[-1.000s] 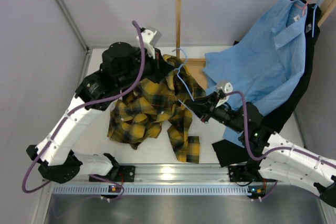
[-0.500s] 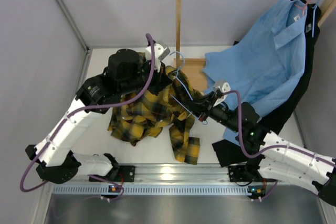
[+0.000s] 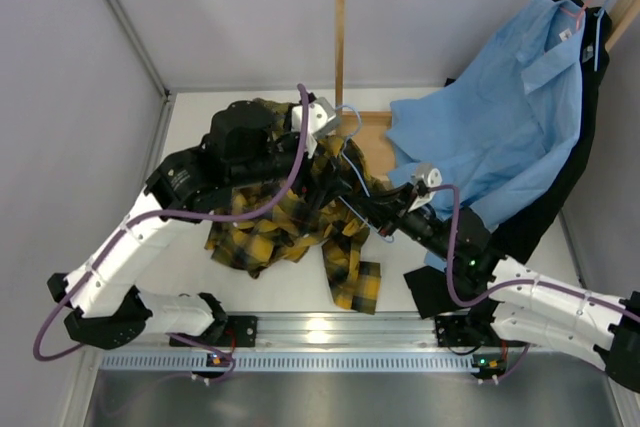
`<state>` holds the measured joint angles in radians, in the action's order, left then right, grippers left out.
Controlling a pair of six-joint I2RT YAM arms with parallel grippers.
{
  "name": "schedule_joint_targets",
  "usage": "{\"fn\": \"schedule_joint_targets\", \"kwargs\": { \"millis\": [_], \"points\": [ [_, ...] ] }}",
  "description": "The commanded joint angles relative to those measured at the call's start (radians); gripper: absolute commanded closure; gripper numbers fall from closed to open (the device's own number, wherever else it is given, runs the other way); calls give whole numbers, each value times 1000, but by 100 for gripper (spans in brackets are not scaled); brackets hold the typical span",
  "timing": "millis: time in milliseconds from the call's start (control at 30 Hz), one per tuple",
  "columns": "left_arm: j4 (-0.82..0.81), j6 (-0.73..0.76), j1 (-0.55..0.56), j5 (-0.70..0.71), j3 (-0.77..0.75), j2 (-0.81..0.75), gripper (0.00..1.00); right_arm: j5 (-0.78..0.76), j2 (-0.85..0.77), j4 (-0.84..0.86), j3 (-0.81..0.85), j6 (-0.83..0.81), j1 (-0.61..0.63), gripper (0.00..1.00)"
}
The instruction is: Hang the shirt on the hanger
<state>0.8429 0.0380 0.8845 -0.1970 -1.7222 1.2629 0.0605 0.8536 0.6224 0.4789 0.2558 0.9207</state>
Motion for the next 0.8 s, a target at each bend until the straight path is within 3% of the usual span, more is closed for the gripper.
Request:
{"fn": "schedule_joint_targets", "kwargs": {
  "millis": [0, 133, 333, 433, 533, 567, 600, 667, 767],
  "points": [
    [-21, 63, 2, 28, -40, -68, 2, -31, -53, 258, -57, 20, -8, 100],
    [-53, 175, 2, 79, -67, -141, 2, -37, -79, 321, -111, 40, -17, 100],
    [-231, 420, 1, 81, 108, -211, 2, -13, -109, 319, -155, 60, -23, 100],
    [-199, 514, -18, -7, 99, -133, 2, 10, -145, 310, -189, 74, -32, 100],
    [-90, 546, -141, -315, -33, -5, 5, 74, -192, 258, -209, 73, -55, 100],
    [-50, 553, -165, -317, -81, 30, 6, 91, -205, 249, -215, 72, -59, 100],
    [-7, 560, -180, -434, -132, 99, 6, 105, -218, 229, -221, 66, -65, 100],
    [115, 588, -186, -496, -256, 160, 6, 131, -264, 195, -233, 50, -68, 100],
    [169, 603, -186, -513, -292, 220, 5, 191, -317, 122, -235, 20, -74, 100]
  ]
}}
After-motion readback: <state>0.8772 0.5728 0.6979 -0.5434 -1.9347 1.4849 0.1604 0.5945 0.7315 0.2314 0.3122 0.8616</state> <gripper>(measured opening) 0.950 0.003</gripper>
